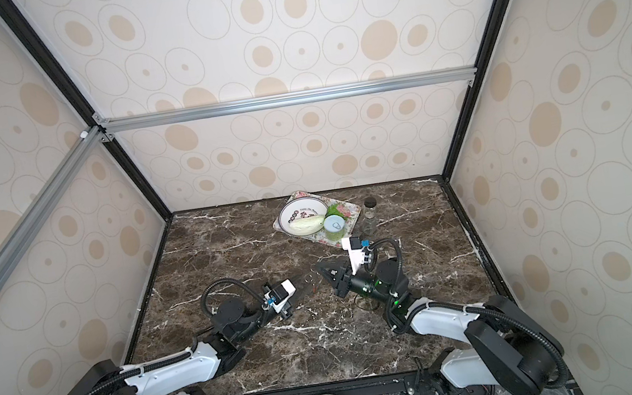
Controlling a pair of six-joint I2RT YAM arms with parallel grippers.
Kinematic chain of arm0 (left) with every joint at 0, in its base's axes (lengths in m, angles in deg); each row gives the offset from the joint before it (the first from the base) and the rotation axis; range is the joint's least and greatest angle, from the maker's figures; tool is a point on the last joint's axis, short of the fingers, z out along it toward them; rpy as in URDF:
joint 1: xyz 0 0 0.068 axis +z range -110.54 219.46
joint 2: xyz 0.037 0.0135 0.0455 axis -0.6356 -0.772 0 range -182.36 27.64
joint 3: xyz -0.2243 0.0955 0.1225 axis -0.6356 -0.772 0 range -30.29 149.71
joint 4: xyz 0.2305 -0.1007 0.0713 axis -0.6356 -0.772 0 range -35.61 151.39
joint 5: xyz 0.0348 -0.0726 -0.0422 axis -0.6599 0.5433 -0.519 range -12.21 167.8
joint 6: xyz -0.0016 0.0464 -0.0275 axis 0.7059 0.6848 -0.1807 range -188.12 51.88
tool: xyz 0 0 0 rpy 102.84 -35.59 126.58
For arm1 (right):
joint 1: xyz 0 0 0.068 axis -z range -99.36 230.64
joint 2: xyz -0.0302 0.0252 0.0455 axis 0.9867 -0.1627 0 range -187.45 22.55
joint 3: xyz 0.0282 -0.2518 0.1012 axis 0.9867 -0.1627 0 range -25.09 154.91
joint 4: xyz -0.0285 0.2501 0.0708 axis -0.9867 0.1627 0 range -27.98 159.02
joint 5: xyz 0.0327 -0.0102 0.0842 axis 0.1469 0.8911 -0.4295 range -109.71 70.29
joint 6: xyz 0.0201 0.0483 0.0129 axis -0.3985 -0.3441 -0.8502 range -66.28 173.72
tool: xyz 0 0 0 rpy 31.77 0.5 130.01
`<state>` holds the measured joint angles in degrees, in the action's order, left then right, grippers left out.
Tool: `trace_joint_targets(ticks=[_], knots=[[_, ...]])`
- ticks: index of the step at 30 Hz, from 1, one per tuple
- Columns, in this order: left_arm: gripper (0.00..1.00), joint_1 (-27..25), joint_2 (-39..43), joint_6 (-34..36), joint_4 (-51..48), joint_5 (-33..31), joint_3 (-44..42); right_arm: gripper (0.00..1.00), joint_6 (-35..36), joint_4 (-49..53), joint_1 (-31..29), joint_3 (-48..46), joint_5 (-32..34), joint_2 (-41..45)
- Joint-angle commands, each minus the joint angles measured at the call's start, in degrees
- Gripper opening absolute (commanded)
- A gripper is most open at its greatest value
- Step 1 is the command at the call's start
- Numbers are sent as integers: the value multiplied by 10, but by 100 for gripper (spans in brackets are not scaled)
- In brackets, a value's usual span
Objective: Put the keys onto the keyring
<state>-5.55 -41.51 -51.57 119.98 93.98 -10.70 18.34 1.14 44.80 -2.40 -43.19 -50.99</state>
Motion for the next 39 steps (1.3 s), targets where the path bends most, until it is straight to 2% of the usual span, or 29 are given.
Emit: trace_joint_targets(ticks=[1,8,12,16,20,24,30,35,39], knots=[[52,1,39,-31,6,-1,0,0,72,-5,-4,4,31,24],[58,47,131,-96,-46,-6,15,0,161,8,-8,-9,45,53],[58,121,123,-157,-54,69,48,0,210,21,-9,-8,14,58],[58,174,81,-206,-34,123,96,0,245,-40,-9,-35,16,57],[57,179,44,-157,-81,177,155,0,293,-47,-8,-44,18,67],[56,179,48,-124,-149,165,181,0,316,-54,-8,-38,27,62],[60,179,72,-121,-124,153,153,0,321,-61,-9,-26,29,45],[59,179,45,-121,-119,176,163,0,329,-82,-9,-36,56,47],[57,179,25,-111,-123,182,174,0,337,-77,-9,-29,42,59]])
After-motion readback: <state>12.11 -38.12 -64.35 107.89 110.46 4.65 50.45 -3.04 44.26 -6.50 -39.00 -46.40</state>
